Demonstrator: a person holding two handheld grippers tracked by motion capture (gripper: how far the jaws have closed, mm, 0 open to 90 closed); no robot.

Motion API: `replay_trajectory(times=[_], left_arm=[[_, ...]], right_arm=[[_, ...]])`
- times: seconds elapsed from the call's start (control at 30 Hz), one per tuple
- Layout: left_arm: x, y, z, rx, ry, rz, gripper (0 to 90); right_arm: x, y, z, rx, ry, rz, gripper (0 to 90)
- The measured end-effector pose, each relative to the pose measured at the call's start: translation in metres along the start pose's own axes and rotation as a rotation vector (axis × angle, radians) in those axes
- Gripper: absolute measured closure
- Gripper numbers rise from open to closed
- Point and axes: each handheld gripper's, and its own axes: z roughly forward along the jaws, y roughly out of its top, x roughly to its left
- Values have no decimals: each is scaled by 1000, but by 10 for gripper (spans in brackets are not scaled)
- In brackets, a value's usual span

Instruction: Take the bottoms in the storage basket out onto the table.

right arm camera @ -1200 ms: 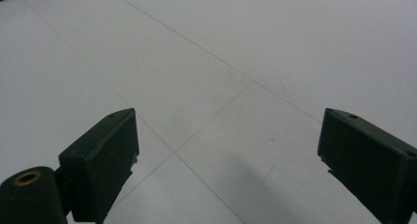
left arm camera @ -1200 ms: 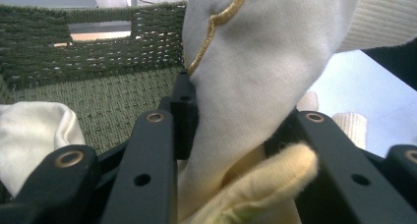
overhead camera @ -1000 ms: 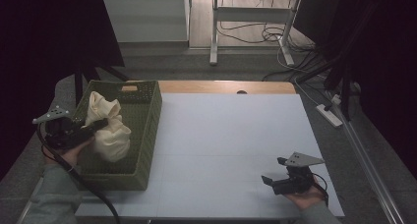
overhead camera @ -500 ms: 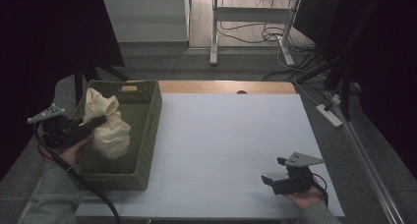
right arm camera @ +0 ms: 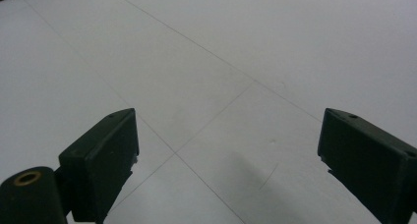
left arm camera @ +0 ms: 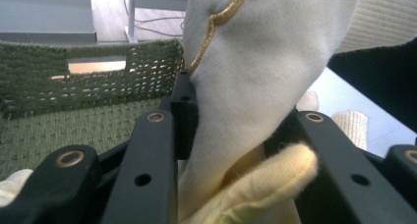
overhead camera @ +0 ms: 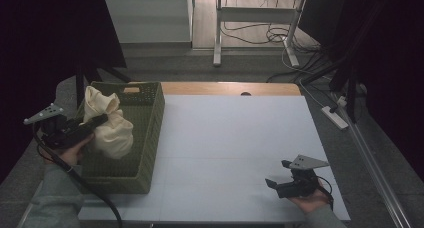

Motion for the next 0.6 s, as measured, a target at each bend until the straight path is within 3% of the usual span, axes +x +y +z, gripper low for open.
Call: replay_trajectory(times=[0.6], left_arm=[[-8, 9, 4, -39, -24, -13, 661]], right_arm=[[-1, 1, 0, -7, -4, 0, 88]])
